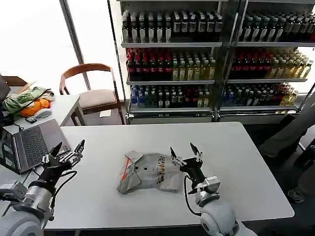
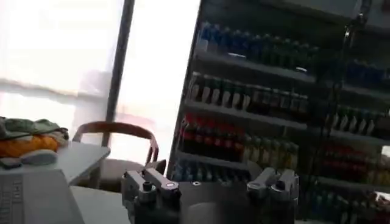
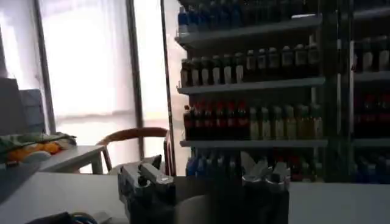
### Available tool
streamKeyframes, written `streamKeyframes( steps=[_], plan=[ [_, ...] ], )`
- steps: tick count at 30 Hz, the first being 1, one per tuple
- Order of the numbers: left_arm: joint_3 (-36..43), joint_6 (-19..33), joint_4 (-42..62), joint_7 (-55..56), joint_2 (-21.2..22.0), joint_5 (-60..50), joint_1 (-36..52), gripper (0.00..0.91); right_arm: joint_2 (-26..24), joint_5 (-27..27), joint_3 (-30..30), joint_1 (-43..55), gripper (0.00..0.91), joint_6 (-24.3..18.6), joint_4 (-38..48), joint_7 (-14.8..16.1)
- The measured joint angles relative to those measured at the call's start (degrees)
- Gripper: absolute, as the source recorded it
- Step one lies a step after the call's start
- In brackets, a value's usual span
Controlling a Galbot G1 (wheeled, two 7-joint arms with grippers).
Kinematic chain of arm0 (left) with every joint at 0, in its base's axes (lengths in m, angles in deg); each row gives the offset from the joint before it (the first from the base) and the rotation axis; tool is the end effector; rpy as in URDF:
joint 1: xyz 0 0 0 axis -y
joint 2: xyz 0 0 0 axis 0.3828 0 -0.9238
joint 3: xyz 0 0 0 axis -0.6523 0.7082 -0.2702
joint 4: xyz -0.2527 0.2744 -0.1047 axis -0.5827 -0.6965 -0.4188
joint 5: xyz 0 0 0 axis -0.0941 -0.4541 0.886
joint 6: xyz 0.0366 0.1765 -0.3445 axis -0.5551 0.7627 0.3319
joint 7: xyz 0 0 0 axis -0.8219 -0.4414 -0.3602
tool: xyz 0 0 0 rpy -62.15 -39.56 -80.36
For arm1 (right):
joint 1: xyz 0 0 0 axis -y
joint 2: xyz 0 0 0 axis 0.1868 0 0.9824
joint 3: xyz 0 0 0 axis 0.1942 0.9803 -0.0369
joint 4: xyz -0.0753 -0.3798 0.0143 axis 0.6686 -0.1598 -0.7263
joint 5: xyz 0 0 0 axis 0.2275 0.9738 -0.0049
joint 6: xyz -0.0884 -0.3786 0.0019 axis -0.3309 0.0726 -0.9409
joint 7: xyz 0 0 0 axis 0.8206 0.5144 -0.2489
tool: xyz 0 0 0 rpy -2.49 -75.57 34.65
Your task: Fold and organize the clothes.
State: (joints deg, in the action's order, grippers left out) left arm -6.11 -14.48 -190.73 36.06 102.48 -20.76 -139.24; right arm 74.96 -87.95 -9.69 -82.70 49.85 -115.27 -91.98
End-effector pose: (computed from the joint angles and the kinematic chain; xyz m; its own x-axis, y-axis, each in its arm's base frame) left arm 0.2219 0.1385 -0.1908 -0.9955 0.0748 0.0587 0.0623 0.9795 -0.1915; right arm 0.3038 0.0367 -0.3030 -0.9574 -0.2885 0.0123 -0.2877 0.9566 0.0467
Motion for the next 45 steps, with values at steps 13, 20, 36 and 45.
streamKeyframes(
  steps=[13, 20, 36, 45],
  plan=[
    [2.8, 8.8, -1.7, -6.1, 6.8, -11.8, -6.2, 0.907, -2.4, 3.9, -12.0, -14.1, 0.907, -4.0, -6.5, 3.6],
    [3.0, 12.2, -0.6, -7.7, 8.3, -16.9, -8.2, 0.907, -3.9, 3.4, -14.6, -18.6, 0.907, -5.5, -7.8, 5.0],
    [3.2, 17.6, 4.5, -10.4, 8.8, -22.7, -9.8, 0.907, -3.6, 4.8, -14.6, -22.8, 0.907, -7.3, -7.6, 5.7],
    [4.4, 20.5, 7.0, -10.8, 9.3, -23.8, -10.0, 0.907, -4.0, 5.6, -14.2, -23.6, 0.907, -9.1, -7.9, 6.2]
  ],
)
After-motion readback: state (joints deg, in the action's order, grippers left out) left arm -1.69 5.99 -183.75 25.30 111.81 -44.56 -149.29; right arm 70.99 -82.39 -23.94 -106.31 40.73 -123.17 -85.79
